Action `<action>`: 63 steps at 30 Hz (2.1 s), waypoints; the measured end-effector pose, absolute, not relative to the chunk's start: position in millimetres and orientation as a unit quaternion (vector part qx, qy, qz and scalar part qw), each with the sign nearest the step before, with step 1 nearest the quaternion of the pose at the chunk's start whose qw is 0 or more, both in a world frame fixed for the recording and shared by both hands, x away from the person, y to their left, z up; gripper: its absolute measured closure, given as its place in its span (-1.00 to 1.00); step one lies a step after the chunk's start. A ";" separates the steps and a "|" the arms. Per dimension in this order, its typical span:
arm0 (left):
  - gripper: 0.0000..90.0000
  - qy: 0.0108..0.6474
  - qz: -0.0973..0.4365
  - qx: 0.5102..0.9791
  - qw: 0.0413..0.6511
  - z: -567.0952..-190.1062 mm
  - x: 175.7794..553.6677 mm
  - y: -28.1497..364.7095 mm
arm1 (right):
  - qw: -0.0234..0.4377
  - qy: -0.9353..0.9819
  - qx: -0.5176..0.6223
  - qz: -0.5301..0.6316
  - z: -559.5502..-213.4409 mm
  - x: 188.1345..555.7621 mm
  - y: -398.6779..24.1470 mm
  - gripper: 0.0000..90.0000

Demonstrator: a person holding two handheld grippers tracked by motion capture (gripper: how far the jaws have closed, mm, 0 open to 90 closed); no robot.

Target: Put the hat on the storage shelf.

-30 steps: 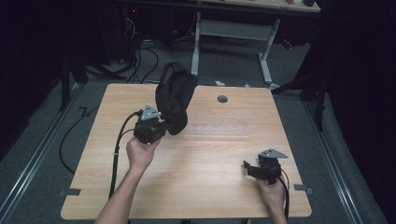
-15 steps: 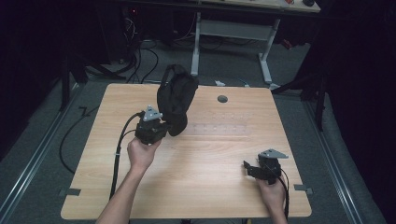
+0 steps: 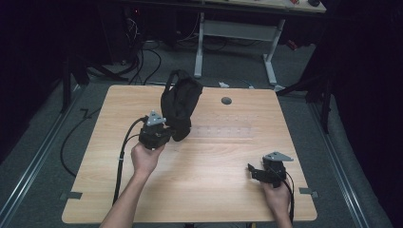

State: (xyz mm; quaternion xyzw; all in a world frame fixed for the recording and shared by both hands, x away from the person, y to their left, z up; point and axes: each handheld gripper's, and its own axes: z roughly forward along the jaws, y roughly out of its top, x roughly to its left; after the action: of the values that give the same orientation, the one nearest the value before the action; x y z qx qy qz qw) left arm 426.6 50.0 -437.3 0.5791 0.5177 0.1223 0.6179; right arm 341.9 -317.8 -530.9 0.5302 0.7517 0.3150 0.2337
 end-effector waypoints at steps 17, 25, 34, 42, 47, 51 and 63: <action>0.88 0.520 0.118 0.578 0.617 -442.9 426.3 50.1 | 0.234 0.752 0.530 0.315 -530.9 341.6 -317.7 -0.36; 0.51 0.522 0.123 0.574 0.619 -442.1 424.5 53.6 | 0.234 0.752 0.530 0.315 -530.9 341.6 -317.8 -0.36; 0.06 0.533 0.119 0.562 0.621 -437.5 418.7 59.9 | 0.234 0.752 0.530 0.315 -530.9 341.6 -317.8 -0.36; -0.01 0.541 0.113 0.553 0.623 -431.6 408.1 72.4 | 0.234 0.752 0.530 0.315 -530.9 341.6 -317.8 -0.36; -0.02 0.542 0.112 0.548 0.627 -428.4 403.5 78.3 | 0.234 0.752 0.530 0.315 -530.9 341.6 -317.8 -0.36; -0.03 0.542 0.111 0.547 0.629 -426.1 400.3 81.9 | 0.234 0.752 0.530 0.315 -530.9 341.7 -317.8 -0.36; -0.04 0.547 0.109 0.539 0.632 -427.2 389.3 91.8 | 0.234 0.752 0.530 0.315 -530.9 341.7 -317.8 -0.36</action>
State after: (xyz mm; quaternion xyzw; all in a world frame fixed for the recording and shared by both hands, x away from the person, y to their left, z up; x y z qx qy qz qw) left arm 389.3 91.8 -427.2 0.5385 0.5467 0.1086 0.6319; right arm 341.7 -317.8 -530.9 0.5297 0.7520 0.3147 0.2341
